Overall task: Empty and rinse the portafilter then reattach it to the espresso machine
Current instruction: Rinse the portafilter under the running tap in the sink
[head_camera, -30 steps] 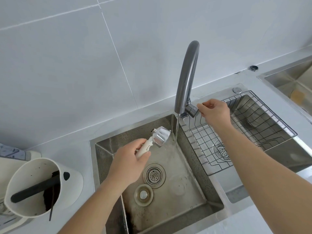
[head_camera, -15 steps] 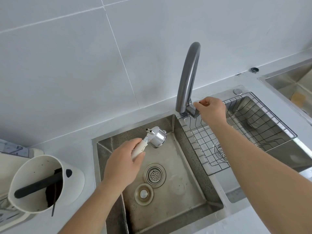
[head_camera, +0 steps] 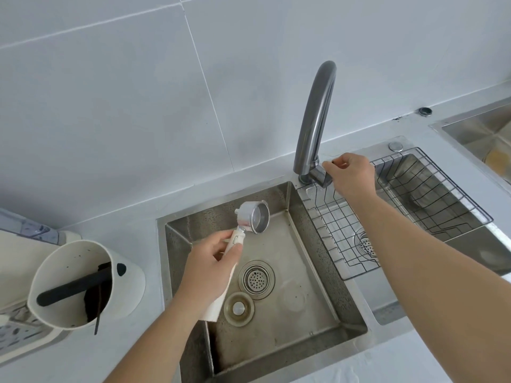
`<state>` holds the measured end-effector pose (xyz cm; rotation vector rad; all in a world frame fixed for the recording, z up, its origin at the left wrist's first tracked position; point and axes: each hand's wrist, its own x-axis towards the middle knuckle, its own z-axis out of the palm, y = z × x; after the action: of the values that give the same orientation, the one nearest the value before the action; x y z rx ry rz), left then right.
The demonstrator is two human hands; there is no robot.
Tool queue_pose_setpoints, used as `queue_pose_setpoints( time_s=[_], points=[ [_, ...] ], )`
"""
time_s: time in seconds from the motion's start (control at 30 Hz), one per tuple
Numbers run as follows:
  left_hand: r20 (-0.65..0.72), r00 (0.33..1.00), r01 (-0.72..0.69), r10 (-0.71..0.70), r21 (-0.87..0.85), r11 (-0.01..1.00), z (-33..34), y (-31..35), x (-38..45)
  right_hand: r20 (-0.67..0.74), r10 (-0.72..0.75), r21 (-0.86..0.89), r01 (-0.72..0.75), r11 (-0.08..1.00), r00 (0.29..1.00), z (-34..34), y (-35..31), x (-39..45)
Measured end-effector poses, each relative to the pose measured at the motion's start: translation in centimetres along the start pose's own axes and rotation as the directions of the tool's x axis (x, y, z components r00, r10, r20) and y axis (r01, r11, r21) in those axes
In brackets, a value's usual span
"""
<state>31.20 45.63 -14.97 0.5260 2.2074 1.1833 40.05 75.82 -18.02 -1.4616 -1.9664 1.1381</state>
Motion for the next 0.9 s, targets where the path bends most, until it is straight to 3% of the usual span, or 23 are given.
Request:
queue_pose_setpoints(
  time_s=[0.07, 0.13, 0.47, 0.77, 0.9],
  points=[
    [0.062, 0.991, 0.127, -0.116, -0.221, 0.967, 0.4, 0.2, -0.6, 0.002, -0.002, 0.001, 0.002, 1.000, 1.000, 0.1, 0.0, 0.0],
    [0.093, 0.976, 0.215, -0.194, -0.336, 0.917, 0.8, 0.4, -1.1, 0.003, -0.001, -0.003, 0.001, 1.000, 1.000, 0.1, 0.0, -0.1],
    [0.200, 0.938, 0.344, -0.281, -0.471, 0.812, 0.7, 0.7, -2.9, 0.002, 0.005, -0.015, -0.005, 1.000, 1.000, 0.0, 0.0, -0.3],
    [0.184, 0.939, 0.345, -0.292, -0.489, 0.801, -1.0, 0.4, -4.6, 0.011, -0.014, -0.038, 0.014, 0.999, 1.000, 0.5, -0.2, -1.2],
    [0.148, 0.946, 0.322, -0.288, -0.508, 0.799, -2.2, 0.4, -5.4, 0.075, 0.071, -0.002, -0.071, 0.997, 0.995, 0.2, -0.5, -1.9]
  ],
)
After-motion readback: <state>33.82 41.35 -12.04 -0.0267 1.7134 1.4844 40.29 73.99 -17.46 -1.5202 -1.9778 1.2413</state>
